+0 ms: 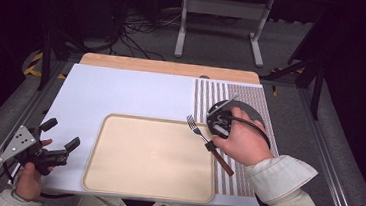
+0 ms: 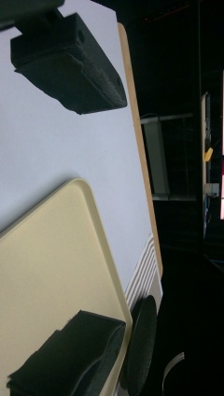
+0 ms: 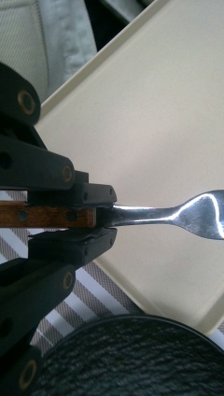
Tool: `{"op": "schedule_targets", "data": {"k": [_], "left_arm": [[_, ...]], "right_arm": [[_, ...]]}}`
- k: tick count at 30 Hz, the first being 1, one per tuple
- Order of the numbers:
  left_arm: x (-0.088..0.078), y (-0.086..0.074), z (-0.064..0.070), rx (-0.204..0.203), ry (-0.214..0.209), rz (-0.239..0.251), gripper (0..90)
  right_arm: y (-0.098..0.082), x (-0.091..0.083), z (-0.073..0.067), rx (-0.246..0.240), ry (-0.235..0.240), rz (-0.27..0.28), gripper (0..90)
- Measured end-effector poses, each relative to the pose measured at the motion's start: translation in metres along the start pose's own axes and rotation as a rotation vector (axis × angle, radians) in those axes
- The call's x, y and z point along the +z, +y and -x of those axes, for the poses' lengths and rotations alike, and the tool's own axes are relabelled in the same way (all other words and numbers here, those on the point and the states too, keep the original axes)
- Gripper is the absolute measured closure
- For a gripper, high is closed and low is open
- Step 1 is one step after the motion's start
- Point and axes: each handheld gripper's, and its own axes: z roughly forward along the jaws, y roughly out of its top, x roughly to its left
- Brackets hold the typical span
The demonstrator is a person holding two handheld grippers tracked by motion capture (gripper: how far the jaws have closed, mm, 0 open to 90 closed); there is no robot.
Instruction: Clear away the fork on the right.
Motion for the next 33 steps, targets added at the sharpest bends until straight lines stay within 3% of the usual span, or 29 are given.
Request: {"op": "schedule_targets", "data": {"k": [1, 2, 13, 33], "left_arm": [[0.0, 0.0, 0.0, 0.0, 0.0, 0.0, 0.0], [0.0, 0.0, 0.0, 0.0, 0.001, 0.002, 0.1], [-0.001, 0.0, 0.0, -0.001, 0.002, 0.0, 0.1], [-0.002, 0.0, -0.001, -0.003, 0.005, 0.005, 0.1]], "right_arm": [[0.0, 0.0, 0.0, 0.0, 0.0, 0.0, 78.1], [0.001, 0.004, -0.002, 0.033, 0.0, -0.005, 78.1], [0.009, 0.02, -0.011, 0.116, -0.015, -0.003, 78.1], [0.016, 0.064, -0.018, 0.214, -0.005, -0.054, 78.0]]}}
